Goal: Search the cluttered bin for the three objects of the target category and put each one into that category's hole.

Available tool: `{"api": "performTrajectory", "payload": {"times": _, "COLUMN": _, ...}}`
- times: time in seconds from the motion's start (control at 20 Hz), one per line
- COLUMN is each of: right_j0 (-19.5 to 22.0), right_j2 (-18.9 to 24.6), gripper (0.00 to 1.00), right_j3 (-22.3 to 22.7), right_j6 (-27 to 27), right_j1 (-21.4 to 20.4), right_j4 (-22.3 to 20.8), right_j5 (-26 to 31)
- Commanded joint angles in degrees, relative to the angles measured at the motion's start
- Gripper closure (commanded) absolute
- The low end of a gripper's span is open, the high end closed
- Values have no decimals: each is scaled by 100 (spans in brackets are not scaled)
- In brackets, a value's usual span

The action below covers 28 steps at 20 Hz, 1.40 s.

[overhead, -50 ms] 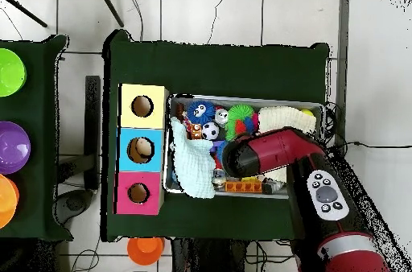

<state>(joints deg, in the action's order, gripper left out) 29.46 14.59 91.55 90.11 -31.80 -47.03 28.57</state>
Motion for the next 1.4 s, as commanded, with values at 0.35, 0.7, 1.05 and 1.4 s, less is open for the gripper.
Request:
{"api": "performTrajectory", "payload": {"times": 0.35, "right_j0": -222, "right_j2": 209, "gripper": 0, "right_j3": -136, "right_j6": -900, "right_j1": 365, "right_j4": -159, "right_j5": 928}}
{"api": "performTrajectory", "payload": {"times": 0.7, "right_j0": -362, "right_j2": 9, "gripper": 0, "right_j3": -225, "right_j6": -897, "right_j1": 358, "right_j4": -314, "right_j5": 1144}}
{"api": "performTrajectory", "payload": {"times": 1.05, "right_j0": -413, "right_j2": -77, "gripper": 0, "right_j3": -301, "right_j6": -856, "right_j1": 456, "right_j4": -432, "right_j5": 1160}}
{"api": "performTrajectory", "payload": {"times": 1.4, "right_j0": -536, "right_j2": -283, "gripper": 0, "right_j3": -315, "right_j6": -789, "right_j1": 334, "right_j4": -595, "right_j5": 1192}}
